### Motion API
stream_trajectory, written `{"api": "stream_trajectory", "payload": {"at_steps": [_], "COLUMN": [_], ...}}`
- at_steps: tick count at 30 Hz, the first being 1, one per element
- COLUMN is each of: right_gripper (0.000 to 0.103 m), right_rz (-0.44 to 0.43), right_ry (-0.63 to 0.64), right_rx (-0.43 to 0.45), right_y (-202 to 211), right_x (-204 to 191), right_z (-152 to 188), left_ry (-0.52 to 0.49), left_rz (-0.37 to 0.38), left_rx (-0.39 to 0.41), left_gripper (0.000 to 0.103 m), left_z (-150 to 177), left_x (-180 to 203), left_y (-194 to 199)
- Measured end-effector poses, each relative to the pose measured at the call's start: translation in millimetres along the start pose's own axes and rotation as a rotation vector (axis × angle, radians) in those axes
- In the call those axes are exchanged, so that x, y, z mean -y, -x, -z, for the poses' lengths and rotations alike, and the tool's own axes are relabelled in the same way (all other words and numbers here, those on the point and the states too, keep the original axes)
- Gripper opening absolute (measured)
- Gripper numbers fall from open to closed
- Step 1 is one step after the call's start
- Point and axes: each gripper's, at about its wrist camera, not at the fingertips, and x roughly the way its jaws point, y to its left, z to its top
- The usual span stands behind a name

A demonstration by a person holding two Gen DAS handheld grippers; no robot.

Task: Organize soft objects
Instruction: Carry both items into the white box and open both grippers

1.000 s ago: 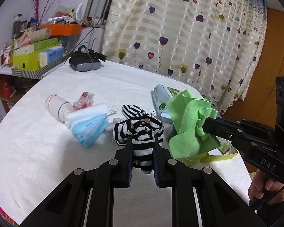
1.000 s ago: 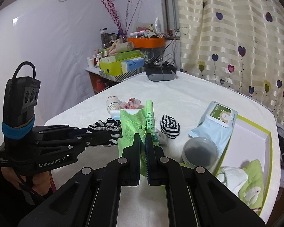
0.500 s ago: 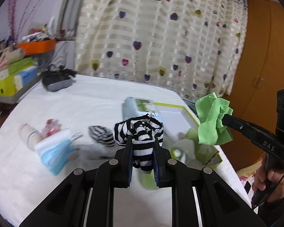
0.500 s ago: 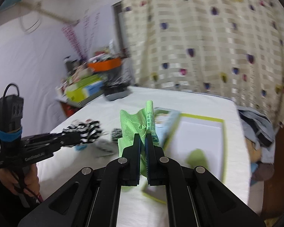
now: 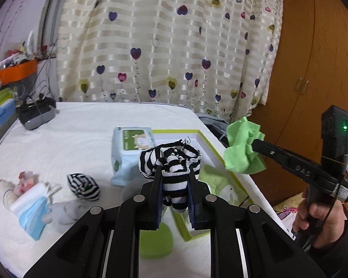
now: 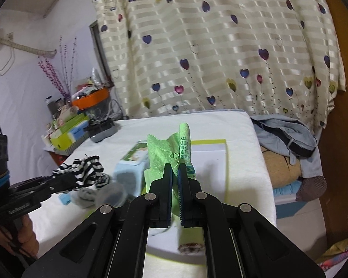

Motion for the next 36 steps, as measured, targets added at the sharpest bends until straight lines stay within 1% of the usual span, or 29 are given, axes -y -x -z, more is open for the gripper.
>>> {"api": "stream_trajectory", "payload": {"at_steps": [5, 11, 15, 18, 21, 22, 23, 25, 26, 28, 30, 36], "right_gripper": [0.005, 0.005, 0.005, 0.005, 0.005, 0.007, 0.01, 0.023, 0.028, 0.053, 0.055, 0.055], "right_rz": [0.036, 0.037, 0.036, 0.035, 0.064, 0.074, 0.086, 0.064, 0.052, 0.061, 0.071, 0.074], "right_ry": [-0.008, -0.017, -0.018, -0.014, 0.006, 0.016, 0.031, 0.026, 0.016, 0.019, 0.027, 0.006], "right_rx": [-0.031, -0.104, -0.117, -0.178, -0.273, -0.274, -0.254, -0.204, -0.178, -0.147, -0.119, -0.098], "right_y": [-24, -61, -77, -96, -114, -114, -110, -99, -92, -83, -70, -51], "right_x": [17, 30, 34, 37, 40, 39, 38, 38, 38, 36, 35, 34], "right_z": [-1, 3, 5, 9, 19, 20, 20, 17, 14, 8, 6, 14], "left_ry": [-0.006, -0.003, -0.002, -0.004, -0.012, -0.016, -0.018, -0.022, -0.022, -0.022, -0.027, -0.042], "left_rz": [0.008, -0.005, -0.008, -0.005, -0.002, -0.002, -0.002, -0.006, -0.006, -0.005, -0.007, -0.006], "left_rx": [-0.015, -0.04, -0.052, -0.058, -0.061, -0.063, -0.064, -0.067, -0.071, -0.077, -0.084, -0.124], "left_gripper": [0.015, 0.015, 0.015, 0.015, 0.015, 0.015, 0.015, 0.015, 0.015, 0.015, 0.016, 0.016], "left_z": [-4, -6, -5, -6, -7, -8, -8, -9, -10, -11, -12, -12], "left_x": [8, 10, 10, 12, 15, 16, 17, 18, 19, 20, 23, 31], "left_y": [-15, -32, -40, -45, -47, -49, -50, -54, -56, -61, -66, -89]}}
